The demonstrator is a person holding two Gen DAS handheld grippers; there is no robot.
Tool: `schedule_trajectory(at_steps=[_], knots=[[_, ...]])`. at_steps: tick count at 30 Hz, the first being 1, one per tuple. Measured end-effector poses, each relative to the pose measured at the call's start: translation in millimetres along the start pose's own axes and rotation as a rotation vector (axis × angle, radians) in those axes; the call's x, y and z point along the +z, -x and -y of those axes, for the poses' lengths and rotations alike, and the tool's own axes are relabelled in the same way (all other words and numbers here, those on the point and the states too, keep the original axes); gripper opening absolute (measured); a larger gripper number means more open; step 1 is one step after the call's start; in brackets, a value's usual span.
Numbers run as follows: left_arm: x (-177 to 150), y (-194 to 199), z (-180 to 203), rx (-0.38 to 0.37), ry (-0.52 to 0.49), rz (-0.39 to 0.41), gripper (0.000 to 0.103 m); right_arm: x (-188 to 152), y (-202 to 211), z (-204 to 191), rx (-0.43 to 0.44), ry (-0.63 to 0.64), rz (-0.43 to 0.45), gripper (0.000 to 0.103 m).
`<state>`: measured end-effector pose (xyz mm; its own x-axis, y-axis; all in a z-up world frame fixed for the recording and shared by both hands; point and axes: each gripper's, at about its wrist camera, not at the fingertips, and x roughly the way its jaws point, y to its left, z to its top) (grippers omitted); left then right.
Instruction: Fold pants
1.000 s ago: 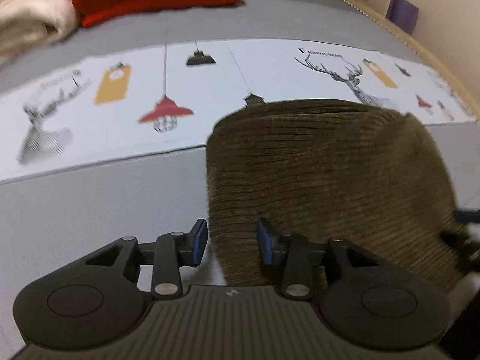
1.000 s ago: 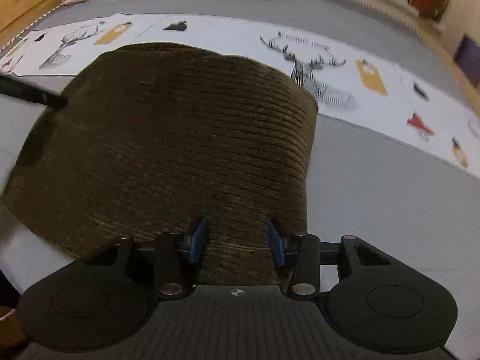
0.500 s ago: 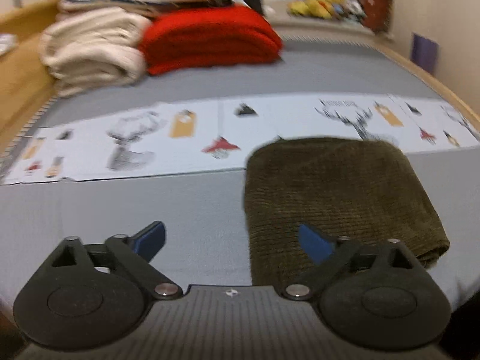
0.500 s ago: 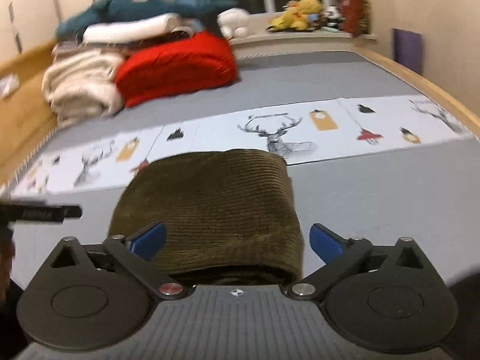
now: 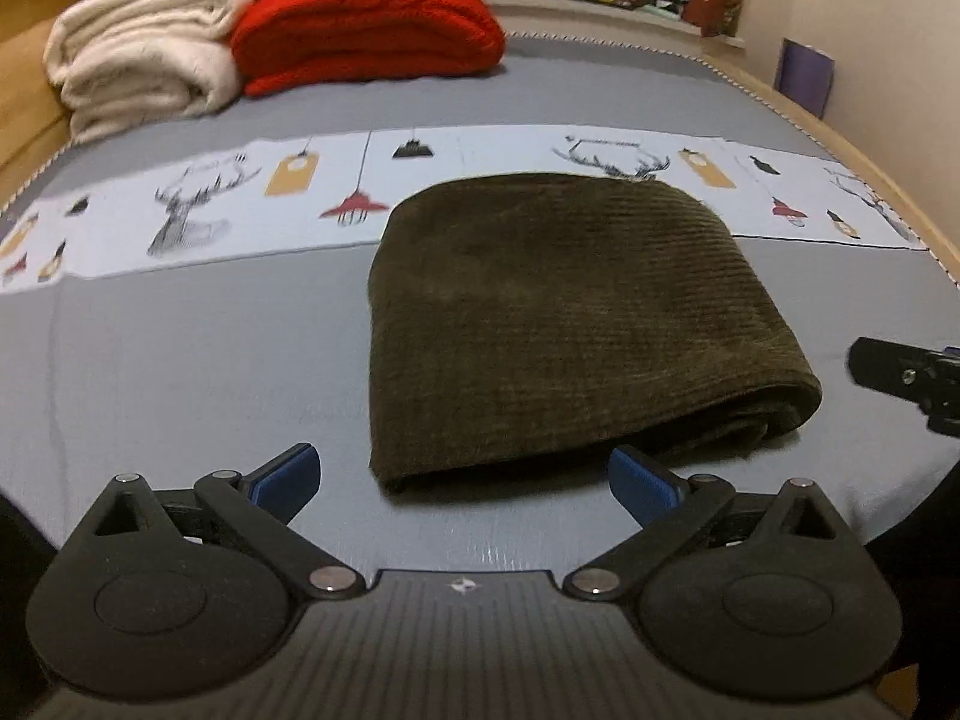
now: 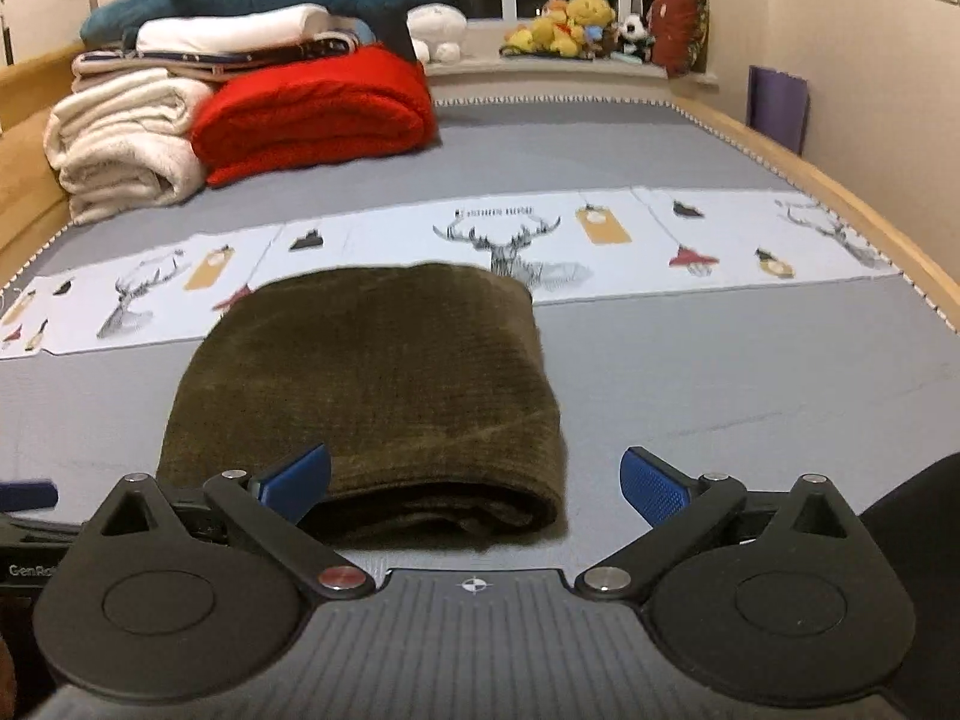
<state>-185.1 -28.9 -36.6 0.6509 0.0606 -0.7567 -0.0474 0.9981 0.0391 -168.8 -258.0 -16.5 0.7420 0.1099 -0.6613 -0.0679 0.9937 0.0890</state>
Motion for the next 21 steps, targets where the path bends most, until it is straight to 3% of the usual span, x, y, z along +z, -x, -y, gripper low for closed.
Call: schedule_trajectory(at_steps=[9, 21], knots=[[-2.0, -9.5, 4.5, -0.025, 0.022, -0.020, 0.102, -4.0, -13.2, -5.5, 0.033, 0.017, -0.046, 0.102], [-4.7, -9.8, 0.6, -0.012, 0.027, -0.021, 0.102, -2.9, -13.3, -17.5, 0.074, 0.056, -0.037, 0.102]])
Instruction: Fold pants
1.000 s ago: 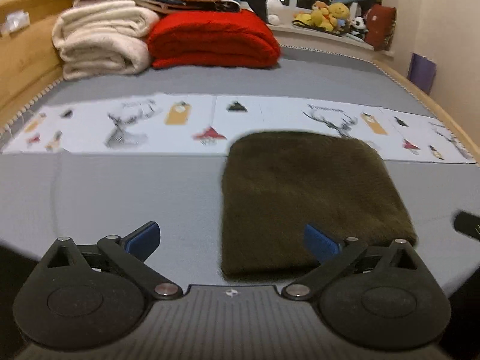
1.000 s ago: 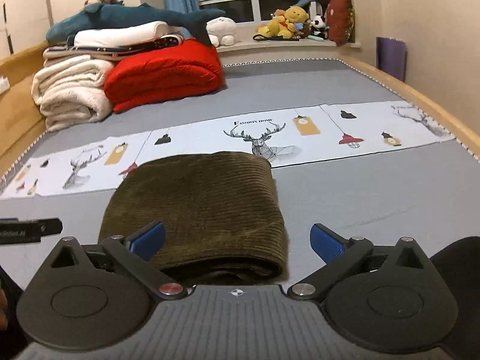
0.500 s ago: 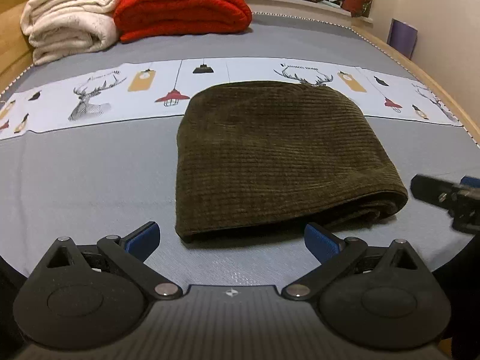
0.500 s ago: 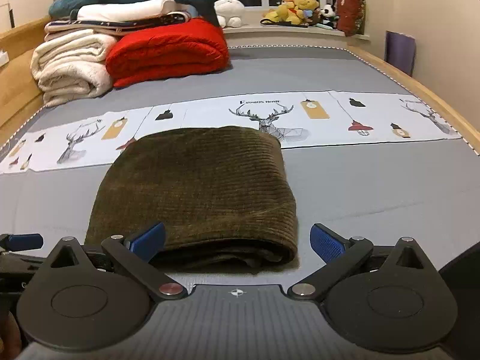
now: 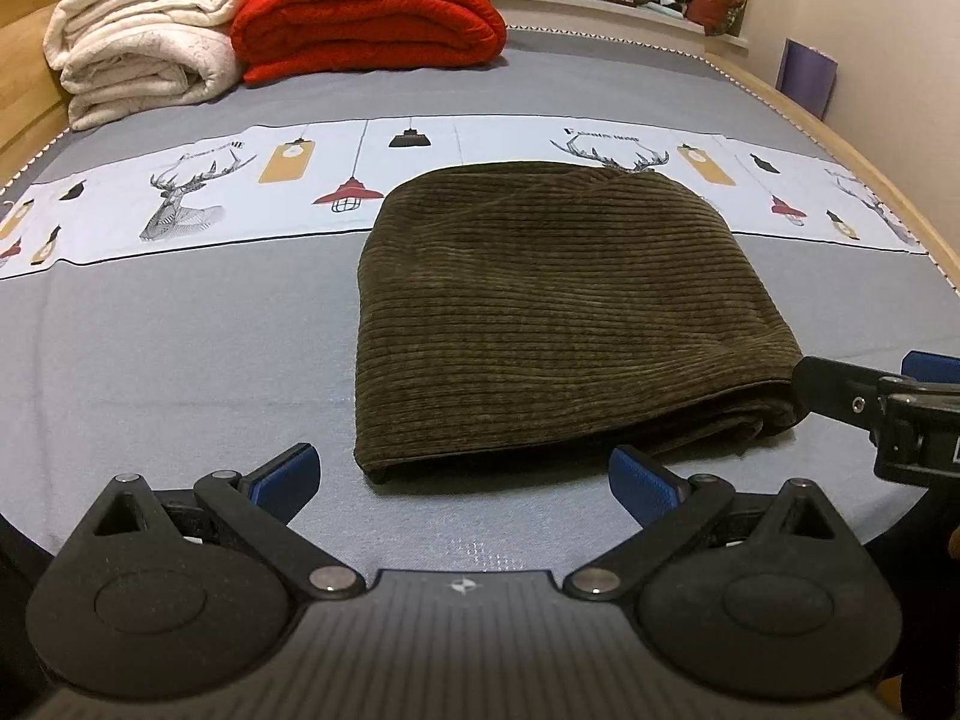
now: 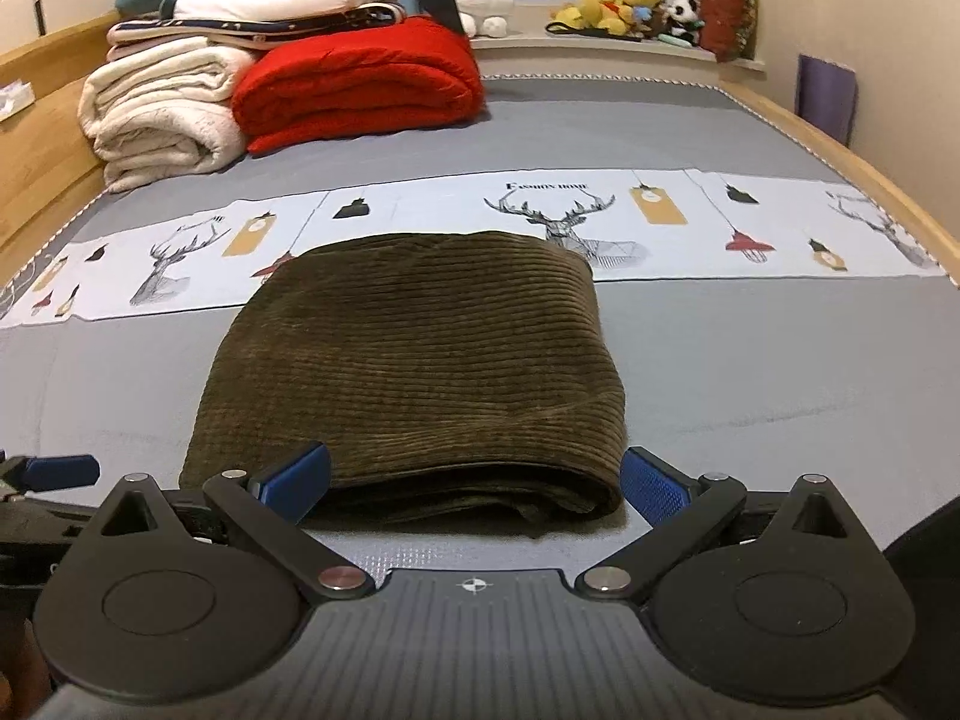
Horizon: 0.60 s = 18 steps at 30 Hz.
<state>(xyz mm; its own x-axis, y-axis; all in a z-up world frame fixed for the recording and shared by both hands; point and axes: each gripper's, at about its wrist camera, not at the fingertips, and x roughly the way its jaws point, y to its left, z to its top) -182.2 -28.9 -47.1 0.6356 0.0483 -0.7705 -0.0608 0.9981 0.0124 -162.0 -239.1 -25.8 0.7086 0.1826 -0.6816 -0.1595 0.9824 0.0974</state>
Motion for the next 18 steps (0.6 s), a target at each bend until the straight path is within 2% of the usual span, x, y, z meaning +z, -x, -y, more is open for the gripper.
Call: schedule_trajectory(at_steps=[18], knots=[[-0.1, -0.2, 0.4, 0.003, 0.000, 0.000, 0.103, -0.1, -1.6, -4.6, 0.008, 0.019, -0.003, 0.102]])
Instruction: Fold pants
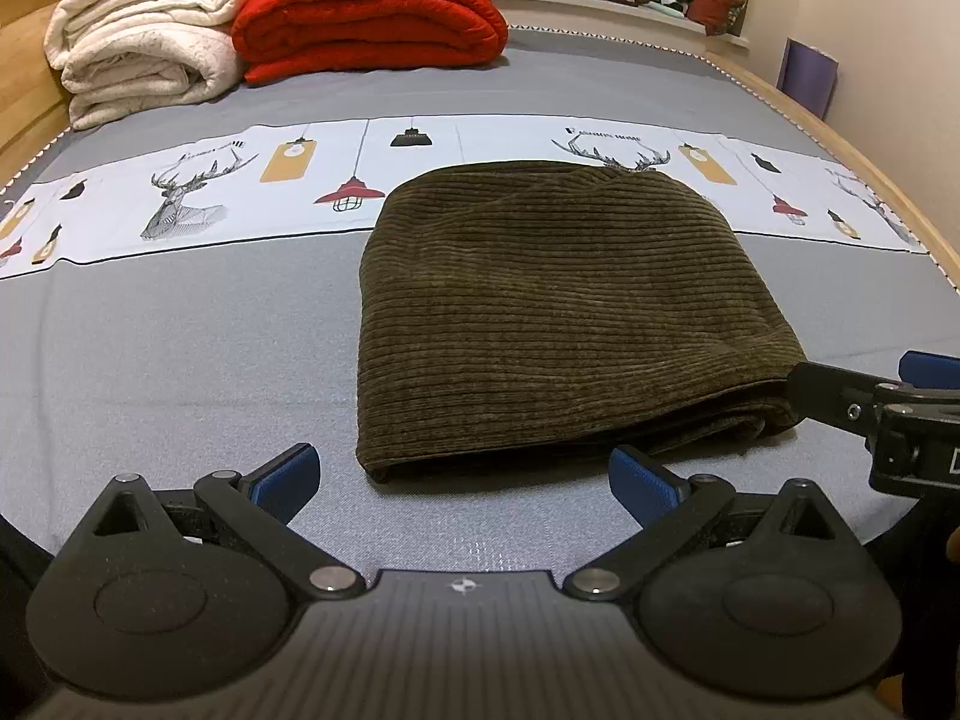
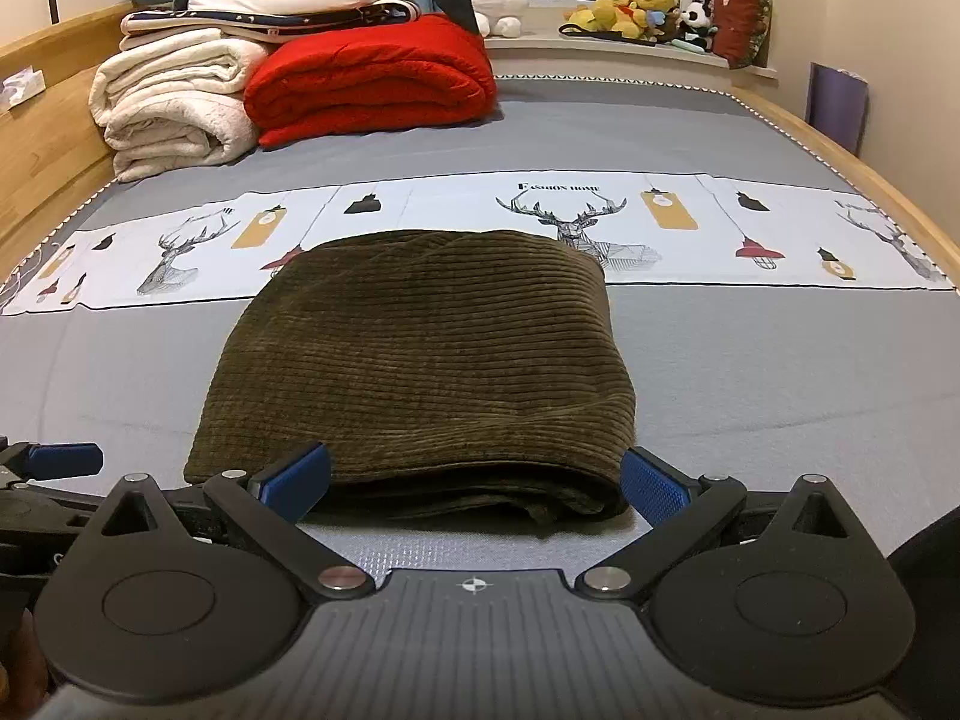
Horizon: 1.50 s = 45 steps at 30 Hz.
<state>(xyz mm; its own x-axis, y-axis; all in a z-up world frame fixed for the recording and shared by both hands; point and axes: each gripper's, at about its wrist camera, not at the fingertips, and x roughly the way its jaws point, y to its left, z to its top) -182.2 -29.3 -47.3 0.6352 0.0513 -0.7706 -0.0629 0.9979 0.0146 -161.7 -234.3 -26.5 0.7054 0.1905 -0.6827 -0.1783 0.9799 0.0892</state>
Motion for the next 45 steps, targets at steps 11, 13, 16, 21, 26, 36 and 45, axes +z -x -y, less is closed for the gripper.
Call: schedule_trajectory(at_steps=[11, 13, 16, 21, 26, 36, 45], knots=[[-0.7, -0.7, 1.0, 0.001, -0.002, -0.001, 0.103, 0.1, -0.2, -1.1, -0.001, 0.000, -0.001, 0.102], [-0.7, -0.7, 1.0, 0.001, -0.002, -0.001, 0.103, 0.2, -0.2, -1.3, -0.001, 0.000, -0.001, 0.102], [-0.8, -0.4, 1.5, 0.000, -0.004, -0.001, 0.103, 0.2, -0.4, -1.9, -0.002, -0.001, -0.001, 0.102], [-0.6, -0.3, 2.1, 0.000, -0.006, 0.000, 0.103, 0.2, -0.4, -1.9, -0.002, -0.001, -0.001, 0.102], [-0.5, 0.1, 2.8, -0.001, -0.007, 0.000, 0.103, 0.4, -0.2, -2.1, -0.002, -0.001, -0.001, 0.102], [-0.8, -0.5, 1.3, -0.006, -0.015, 0.002, 0.103, 0.5, 0.0, -2.1, -0.002, -0.002, -0.001, 0.102], [-1.0, -0.5, 1.8, -0.005, -0.013, 0.001, 0.103, 0.3, 0.0, -2.4, -0.002, 0.000, -0.003, 0.102]])
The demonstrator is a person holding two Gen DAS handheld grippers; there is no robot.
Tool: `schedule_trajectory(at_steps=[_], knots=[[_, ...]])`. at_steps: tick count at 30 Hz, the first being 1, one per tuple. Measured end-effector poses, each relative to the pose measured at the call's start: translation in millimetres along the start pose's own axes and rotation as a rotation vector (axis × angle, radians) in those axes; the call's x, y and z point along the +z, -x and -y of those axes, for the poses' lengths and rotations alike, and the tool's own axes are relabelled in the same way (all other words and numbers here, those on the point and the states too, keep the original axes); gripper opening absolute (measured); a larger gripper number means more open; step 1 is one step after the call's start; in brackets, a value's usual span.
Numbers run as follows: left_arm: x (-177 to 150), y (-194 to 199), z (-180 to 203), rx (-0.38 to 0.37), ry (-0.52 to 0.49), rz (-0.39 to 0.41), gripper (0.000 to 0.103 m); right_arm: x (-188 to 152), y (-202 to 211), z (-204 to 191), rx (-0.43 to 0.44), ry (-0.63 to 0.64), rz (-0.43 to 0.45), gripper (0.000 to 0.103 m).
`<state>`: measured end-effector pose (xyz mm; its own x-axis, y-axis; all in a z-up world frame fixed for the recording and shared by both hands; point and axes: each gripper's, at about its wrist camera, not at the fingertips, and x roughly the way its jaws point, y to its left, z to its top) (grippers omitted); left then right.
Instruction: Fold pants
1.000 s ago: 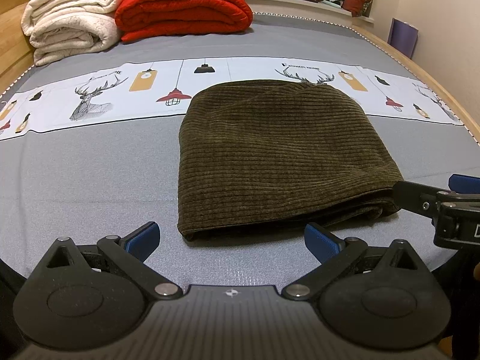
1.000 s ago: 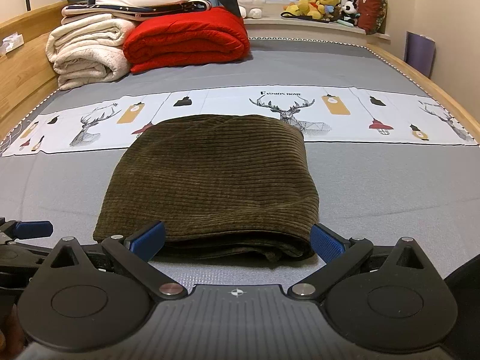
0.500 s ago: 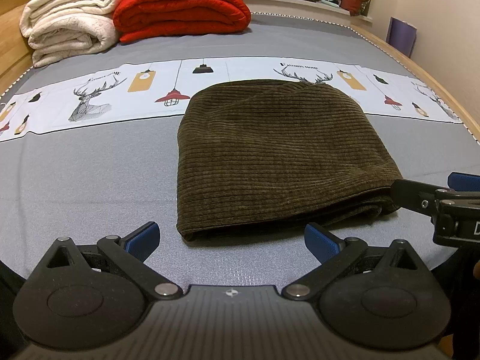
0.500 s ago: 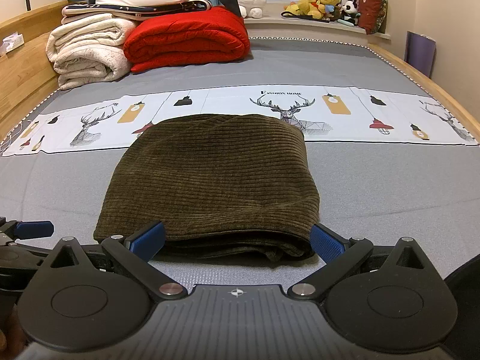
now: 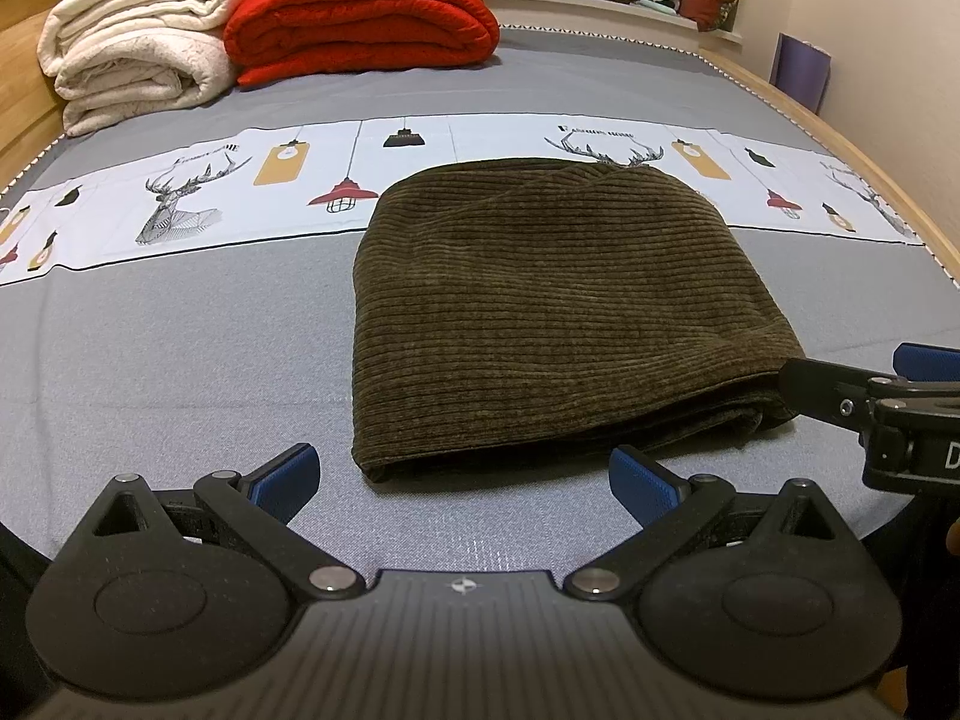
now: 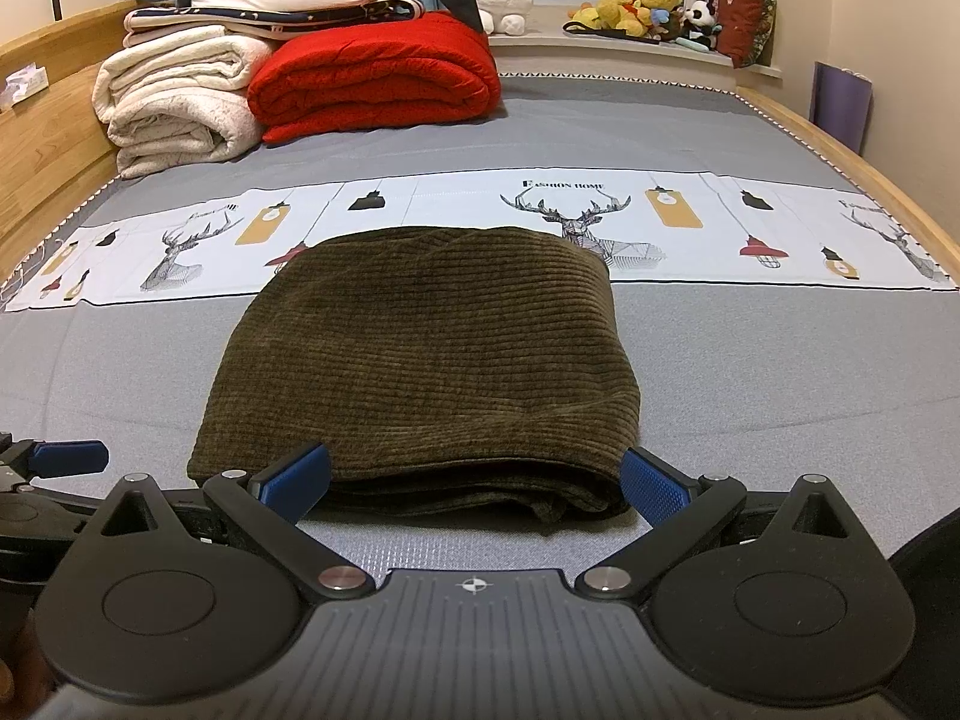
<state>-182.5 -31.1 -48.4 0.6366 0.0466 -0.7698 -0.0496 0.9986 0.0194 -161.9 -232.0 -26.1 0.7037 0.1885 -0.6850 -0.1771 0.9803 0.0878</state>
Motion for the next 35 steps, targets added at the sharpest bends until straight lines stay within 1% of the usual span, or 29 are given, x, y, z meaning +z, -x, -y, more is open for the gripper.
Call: schedule_trajectory(at_steps=[11, 23, 35], knots=[[-1.4, -1.1, -0.5, -0.001, -0.002, -0.001, 0.103, -6.4, -0.1, 0.0, 0.004, 0.007, -0.010, 0.102], [-2.4, -2.1, -0.7, -0.001, -0.004, -0.002, 0.103, -5.8, -1.4, 4.5, 0.003, 0.019, -0.022, 0.102], [-5.0, -1.8, -3.4, -0.015, -0.027, 0.008, 0.103, -5.4, -0.6, 6.4, 0.011, 0.022, -0.019, 0.102]])
